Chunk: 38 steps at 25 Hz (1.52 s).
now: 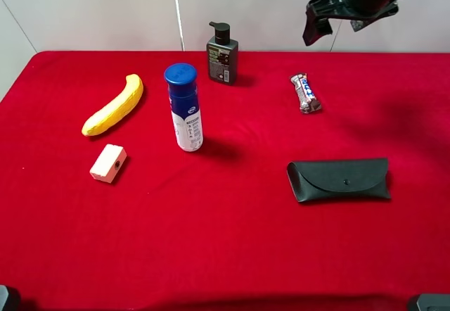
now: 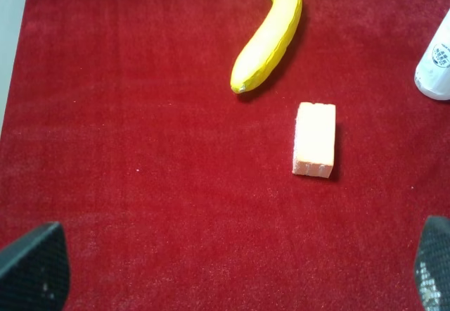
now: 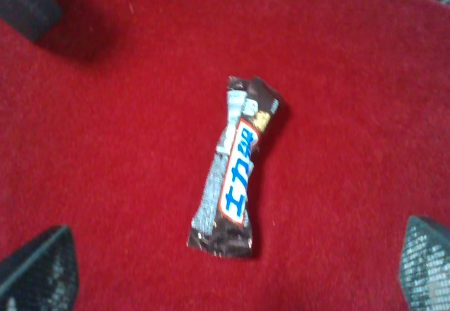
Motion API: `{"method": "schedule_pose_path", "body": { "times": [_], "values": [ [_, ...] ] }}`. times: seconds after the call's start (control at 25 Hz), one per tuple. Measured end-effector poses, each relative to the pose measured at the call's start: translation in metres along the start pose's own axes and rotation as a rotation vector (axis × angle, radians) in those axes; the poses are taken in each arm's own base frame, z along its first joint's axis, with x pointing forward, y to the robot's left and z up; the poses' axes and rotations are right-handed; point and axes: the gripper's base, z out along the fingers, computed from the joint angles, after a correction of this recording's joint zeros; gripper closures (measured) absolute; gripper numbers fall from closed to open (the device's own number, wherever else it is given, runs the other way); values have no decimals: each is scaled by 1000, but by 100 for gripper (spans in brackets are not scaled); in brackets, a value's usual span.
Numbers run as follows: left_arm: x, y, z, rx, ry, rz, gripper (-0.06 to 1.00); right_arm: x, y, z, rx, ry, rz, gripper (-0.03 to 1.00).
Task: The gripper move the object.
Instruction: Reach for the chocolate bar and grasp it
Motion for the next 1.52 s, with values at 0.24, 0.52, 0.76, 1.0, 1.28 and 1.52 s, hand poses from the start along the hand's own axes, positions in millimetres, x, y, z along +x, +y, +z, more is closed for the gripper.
{"method": "schedule_pose_path", "body": {
  "times": [0.24, 0.52, 0.76, 1.0, 1.28, 1.52],
  "values": [
    [0, 0, 0, 0, 0, 0, -3, -9, 0, 27, -9, 28, 4, 27],
    [0, 0, 0, 0, 0, 0, -3, -2, 0, 56, -10, 78, 1, 27],
    [0, 0, 0, 0, 0, 0, -3, 6, -1, 87, -12, 118, -5, 27],
    [0, 0, 0, 0, 0, 0, -3, 13, -1, 111, -10, 131, -25, 27],
    [0, 0, 0, 0, 0, 0, -3, 16, -2, 123, 2, 132, -46, 27],
    [0, 0, 0, 0, 0, 0, -3, 16, -9, 123, 15, 126, -43, 27]
  ]
}}
